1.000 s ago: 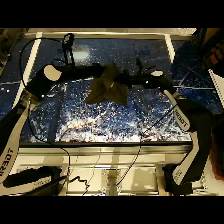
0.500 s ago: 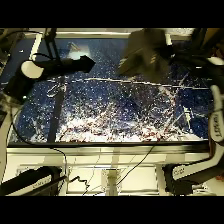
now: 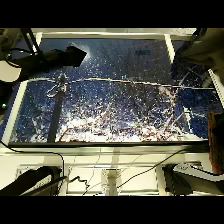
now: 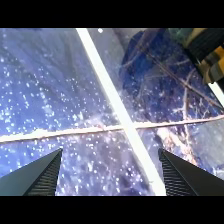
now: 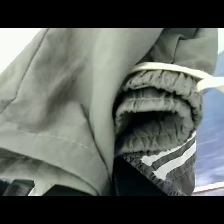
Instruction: Fold the clothes and pants, and hang the long-sleeved shirts on hangers.
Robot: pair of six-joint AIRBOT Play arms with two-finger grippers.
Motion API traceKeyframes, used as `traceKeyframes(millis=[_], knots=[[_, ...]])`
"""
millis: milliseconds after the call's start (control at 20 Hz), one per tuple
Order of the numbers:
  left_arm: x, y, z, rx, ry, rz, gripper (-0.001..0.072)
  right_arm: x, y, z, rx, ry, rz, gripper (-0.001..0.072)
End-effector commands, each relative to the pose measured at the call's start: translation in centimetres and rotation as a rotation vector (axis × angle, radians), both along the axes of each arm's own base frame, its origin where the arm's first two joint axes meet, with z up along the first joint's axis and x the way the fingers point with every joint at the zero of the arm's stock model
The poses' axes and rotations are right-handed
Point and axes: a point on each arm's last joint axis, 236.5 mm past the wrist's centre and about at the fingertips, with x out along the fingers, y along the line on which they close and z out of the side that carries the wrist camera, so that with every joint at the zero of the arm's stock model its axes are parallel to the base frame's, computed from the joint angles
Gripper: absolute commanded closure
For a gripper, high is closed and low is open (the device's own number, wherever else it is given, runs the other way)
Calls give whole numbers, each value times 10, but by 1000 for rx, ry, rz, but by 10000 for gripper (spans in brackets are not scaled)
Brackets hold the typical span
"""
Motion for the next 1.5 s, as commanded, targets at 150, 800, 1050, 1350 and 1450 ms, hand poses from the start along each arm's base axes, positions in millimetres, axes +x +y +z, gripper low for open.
traceKeyframes(millis=[150,800,1050,1350,1450], knots=[[-3,1,6,-2,-12,1,16,-181,-105,-73,97,466,-497,691],[-3,2,5,4,-14,3,16,-347,-152,-146,137,931,-949,691],[-3,2,5,4,-14,3,16,-372,-184,-141,46,944,-1094,479],[-3,2,5,3,-14,3,16,-370,-205,-127,-8,865,-1156,82],[-2,2,5,4,-13,3,16,-345,-207,-118,16,755,-1110,72]])
